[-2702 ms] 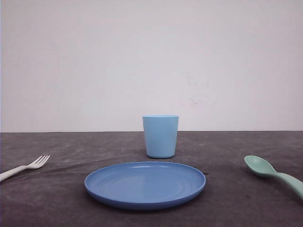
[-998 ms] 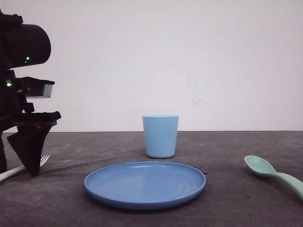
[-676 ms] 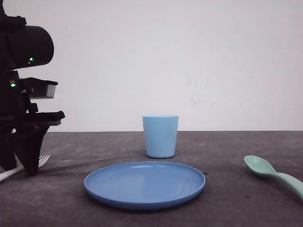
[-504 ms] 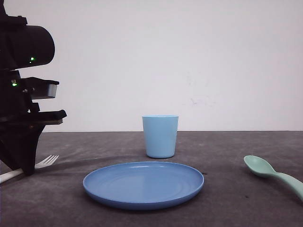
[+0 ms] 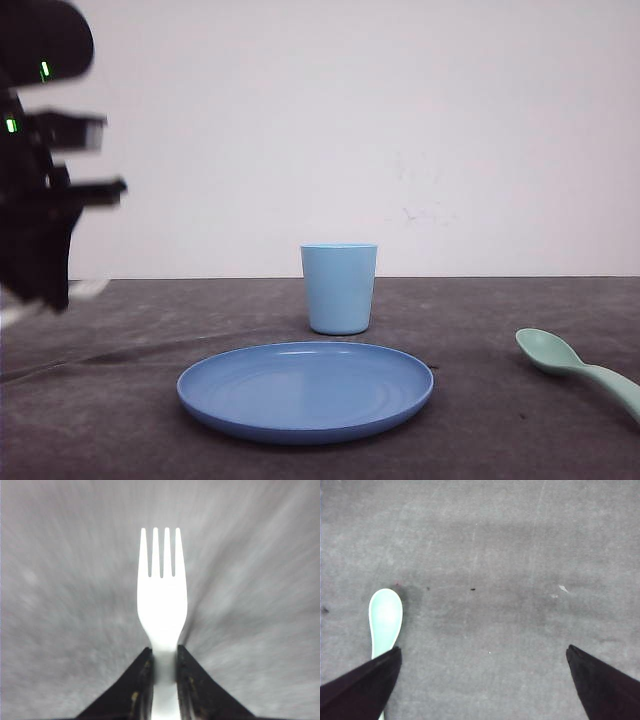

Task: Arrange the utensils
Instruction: 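Lift the fork with the left gripper and carry it over the cup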

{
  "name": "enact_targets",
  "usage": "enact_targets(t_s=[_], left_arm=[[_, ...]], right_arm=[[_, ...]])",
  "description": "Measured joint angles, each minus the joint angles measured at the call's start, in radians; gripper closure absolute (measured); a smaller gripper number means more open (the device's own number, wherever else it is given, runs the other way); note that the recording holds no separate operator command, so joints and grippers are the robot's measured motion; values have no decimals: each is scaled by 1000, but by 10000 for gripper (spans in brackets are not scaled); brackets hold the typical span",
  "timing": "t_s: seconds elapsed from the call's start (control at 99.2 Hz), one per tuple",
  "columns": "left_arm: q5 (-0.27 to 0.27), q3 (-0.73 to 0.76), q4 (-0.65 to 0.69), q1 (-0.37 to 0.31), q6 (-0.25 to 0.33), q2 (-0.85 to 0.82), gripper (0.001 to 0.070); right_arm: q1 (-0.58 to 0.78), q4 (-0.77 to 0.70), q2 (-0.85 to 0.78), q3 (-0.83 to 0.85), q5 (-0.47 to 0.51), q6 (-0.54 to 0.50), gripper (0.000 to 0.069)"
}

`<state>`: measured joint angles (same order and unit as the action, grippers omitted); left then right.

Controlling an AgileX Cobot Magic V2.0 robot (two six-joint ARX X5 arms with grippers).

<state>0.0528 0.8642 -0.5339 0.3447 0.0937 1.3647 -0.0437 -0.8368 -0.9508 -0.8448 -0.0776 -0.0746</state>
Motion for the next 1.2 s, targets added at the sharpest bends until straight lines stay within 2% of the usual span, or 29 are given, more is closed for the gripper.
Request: enact_targets(t_s=[0.151, 0.373, 0.544, 0.706, 0.776, 0.958, 1.2], left_arm=[[-6, 0, 11, 0, 1, -109, 664], [-65, 0, 85, 0, 16, -270, 664], [-171, 0, 170, 0, 50, -348, 664], [-315, 0, 330, 1, 73, -364, 664], [-354, 0, 413, 11, 79, -358, 664], [-365, 0, 657, 63, 80, -293, 664], [-365, 0, 1000, 137, 80, -105, 664]], right_arm=[[0, 0, 0, 0, 0, 0, 25], [0, 0, 0, 0, 0, 0, 25], [0, 0, 0, 0, 0, 0, 25], [0, 0, 0, 0, 0, 0, 25], [0, 0, 0, 0, 0, 0, 25], [0, 0, 0, 0, 0, 0, 25], [0, 0, 0, 0, 0, 0, 25]])
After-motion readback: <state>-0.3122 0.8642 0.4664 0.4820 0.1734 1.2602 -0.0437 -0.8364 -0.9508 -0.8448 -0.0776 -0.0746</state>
